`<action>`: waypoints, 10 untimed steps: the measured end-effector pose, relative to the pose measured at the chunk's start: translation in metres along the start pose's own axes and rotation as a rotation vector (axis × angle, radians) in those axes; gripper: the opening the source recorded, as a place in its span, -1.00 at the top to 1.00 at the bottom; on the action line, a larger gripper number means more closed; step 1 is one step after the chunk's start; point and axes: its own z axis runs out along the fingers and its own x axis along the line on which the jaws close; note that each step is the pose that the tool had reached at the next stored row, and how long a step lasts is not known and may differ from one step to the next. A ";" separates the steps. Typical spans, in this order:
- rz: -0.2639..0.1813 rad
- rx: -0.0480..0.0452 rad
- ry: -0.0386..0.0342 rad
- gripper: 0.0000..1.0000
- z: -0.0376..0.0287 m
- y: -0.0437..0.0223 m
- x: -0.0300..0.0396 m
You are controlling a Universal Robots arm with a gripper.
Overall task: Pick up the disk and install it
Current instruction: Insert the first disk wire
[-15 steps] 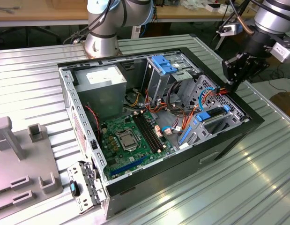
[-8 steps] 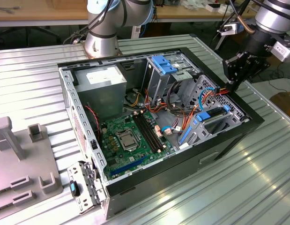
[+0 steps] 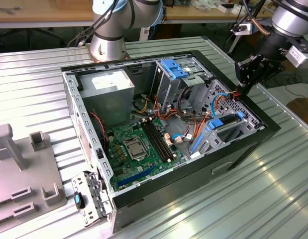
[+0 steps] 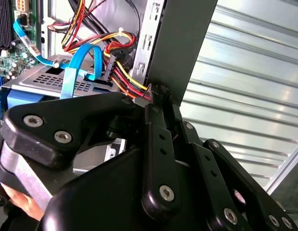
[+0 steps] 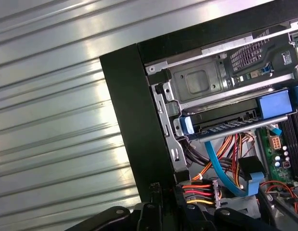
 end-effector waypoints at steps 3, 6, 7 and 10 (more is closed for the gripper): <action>0.000 0.0000 0.0000 0.57 0.0000 0.0001 0.0000; 0.000 -0.0006 0.0001 0.66 0.0001 0.0001 0.0000; 0.000 -0.0051 0.0013 0.66 -0.0004 0.0001 0.0000; -0.003 -0.0409 0.0110 0.66 -0.0070 -0.0002 0.0004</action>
